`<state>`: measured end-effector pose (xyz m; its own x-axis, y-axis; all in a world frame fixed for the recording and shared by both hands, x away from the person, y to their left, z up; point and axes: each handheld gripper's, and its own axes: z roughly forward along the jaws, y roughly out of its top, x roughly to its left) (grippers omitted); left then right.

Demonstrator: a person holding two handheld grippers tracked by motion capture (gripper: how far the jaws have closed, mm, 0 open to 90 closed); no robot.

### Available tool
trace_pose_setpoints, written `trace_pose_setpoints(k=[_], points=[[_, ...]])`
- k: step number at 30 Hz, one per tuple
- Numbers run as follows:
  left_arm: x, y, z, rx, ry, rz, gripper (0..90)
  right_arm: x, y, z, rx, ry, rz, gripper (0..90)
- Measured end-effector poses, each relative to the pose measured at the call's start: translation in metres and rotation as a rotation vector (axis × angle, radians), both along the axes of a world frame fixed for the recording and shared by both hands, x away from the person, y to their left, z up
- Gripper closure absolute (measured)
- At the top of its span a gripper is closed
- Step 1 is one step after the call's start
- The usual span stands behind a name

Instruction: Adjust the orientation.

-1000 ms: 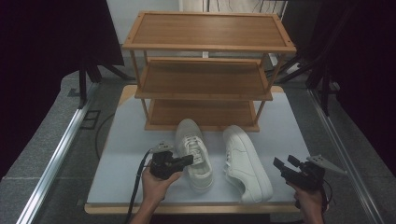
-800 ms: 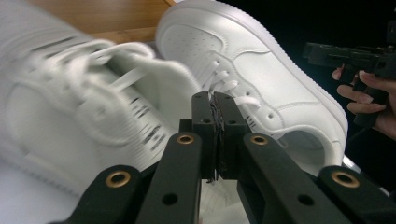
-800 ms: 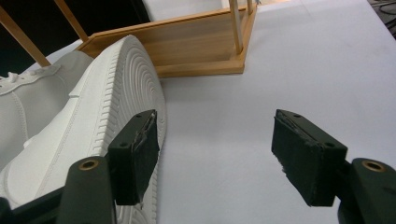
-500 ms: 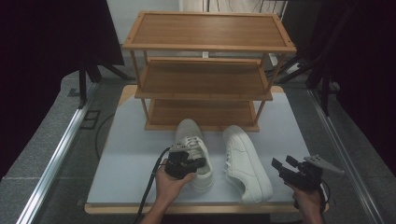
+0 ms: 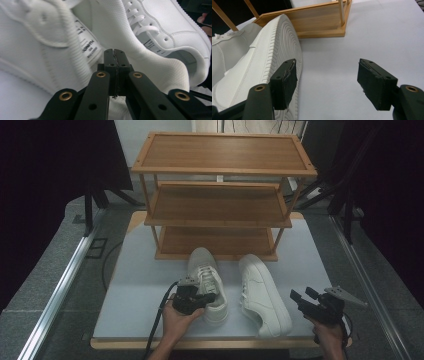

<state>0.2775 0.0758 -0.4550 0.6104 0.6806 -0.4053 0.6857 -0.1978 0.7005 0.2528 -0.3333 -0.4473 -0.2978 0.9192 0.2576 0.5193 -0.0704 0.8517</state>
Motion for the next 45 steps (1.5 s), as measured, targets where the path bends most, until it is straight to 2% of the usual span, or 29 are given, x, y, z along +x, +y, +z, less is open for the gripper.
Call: trace_pose_setpoints(k=[3, 7, 12, 18, 20, 21, 25, 30, 33, 34, 35, 36, 37, 38, 40, 43, 45], points=[[-0.001, 0.005, 0.0, -0.005, 0.008, -0.005, 90.0, 0.0, -0.002, 0.0, 0.006, -0.001, -0.004, 31.8], [-0.001, 0.007, 0.001, 0.008, 0.01, -0.012, 90.0, 0.0, -0.001, 0.0, 0.004, 0.0, -0.005, 31.8], [-0.004, 0.01, 0.004, 0.075, -0.008, -0.02, 90.0, -0.001, -0.003, 0.0, 0.006, 0.0, -0.009, 31.8], [-0.005, 0.026, 0.006, 0.111, -0.006, -0.005, 90.0, -0.001, -0.008, 0.0, 0.02, 0.006, -0.029, 32.0], [-0.007, 0.04, 0.008, 0.176, -0.024, 0.008, 90.0, -0.001, -0.009, 0.001, 0.023, 0.003, -0.03, 32.0], [-0.007, 0.048, 0.009, 0.193, -0.026, 0.024, 90.0, -0.002, -0.01, 0.001, 0.025, 0.0, -0.032, 32.0], [-0.005, 0.067, 0.01, 0.158, -0.006, 0.011, 90.0, -0.001, -0.011, 0.001, 0.027, 0.002, -0.037, 32.0], [-0.007, 0.065, 0.012, 0.129, -0.021, -0.01, 86.9, -0.001, -0.01, 0.0, 0.022, 0.005, -0.034, 32.0], [-0.01, 0.066, 0.016, 0.058, -0.02, -0.038, 75.5, -0.001, -0.009, 0.001, 0.021, 0.002, -0.032, 32.1], [-0.01, 0.066, 0.016, 0.058, -0.02, -0.038, 69.8, -0.001, -0.009, 0.001, 0.021, 0.002, -0.032, 32.1], [-0.014, 0.065, 0.022, 0.026, -0.072, -0.042, 64.1, -0.001, -0.009, 0.001, 0.024, -0.003, -0.032, 32.1], [-0.017, 0.065, 0.028, 0.01, -0.115, -0.033, 62.5, -0.001, -0.008, 0.001, 0.026, -0.004, -0.033, 32.2], [-0.018, 0.066, 0.031, -0.008, -0.136, -0.029, 60.3, -0.001, -0.008, 0.001, 0.024, -0.007, -0.031, 32.2], [-0.018, 0.066, 0.031, -0.008, -0.136, -0.029, 58.2, -0.001, -0.008, 0.001, 0.024, -0.007, -0.031, 32.2], [-0.018, 0.069, 0.044, -0.059, -0.215, 0.01, 53.7, -0.002, -0.007, 0.003, 0.024, -0.017, -0.027, 33.1], [-0.018, 0.074, 0.047, -0.069, -0.255, 0.045, 49.2, -0.004, -0.004, 0.006, 0.018, -0.032, -0.012, 35.4], [-0.019, 0.08, 0.041, -0.084, -0.271, 0.082, 47.3, -0.004, -0.003, 0.008, 0.012, -0.037, -0.003, 36.6]])
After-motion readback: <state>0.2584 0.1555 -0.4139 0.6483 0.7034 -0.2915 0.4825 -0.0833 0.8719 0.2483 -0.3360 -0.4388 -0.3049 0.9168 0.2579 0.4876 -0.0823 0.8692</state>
